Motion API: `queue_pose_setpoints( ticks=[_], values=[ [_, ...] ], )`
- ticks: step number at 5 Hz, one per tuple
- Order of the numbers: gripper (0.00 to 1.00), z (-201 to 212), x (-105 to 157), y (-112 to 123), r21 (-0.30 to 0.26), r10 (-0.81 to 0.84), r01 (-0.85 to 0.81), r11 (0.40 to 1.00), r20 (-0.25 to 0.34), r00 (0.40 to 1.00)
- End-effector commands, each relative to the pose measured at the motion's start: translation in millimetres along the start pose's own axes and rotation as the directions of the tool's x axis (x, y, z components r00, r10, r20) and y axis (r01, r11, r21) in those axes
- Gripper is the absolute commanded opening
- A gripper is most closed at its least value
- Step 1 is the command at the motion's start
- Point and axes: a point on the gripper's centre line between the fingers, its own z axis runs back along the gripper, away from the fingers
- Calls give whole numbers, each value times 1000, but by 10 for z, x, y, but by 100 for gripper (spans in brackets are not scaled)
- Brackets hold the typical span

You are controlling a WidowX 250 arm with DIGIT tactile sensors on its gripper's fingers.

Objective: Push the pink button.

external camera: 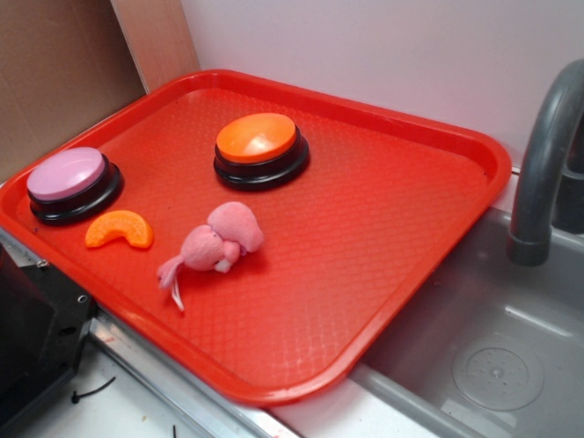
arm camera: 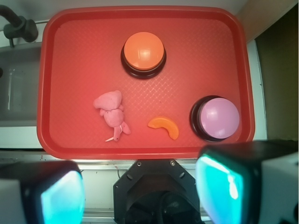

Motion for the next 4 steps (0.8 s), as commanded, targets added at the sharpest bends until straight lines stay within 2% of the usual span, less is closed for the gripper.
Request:
queue_pose_setpoints(
  ticks=[1,2,3,4],
  values=[
    [100,0,0,0,0,0,0,1000,0,1000],
    [100,-488,234,514,95,129,-122,988,-69,989],
    [100,-611,400,971,199,155,-142,970,-49,987],
    [100,-942,559,1245,126,147,-151,980,48,988]
  ],
)
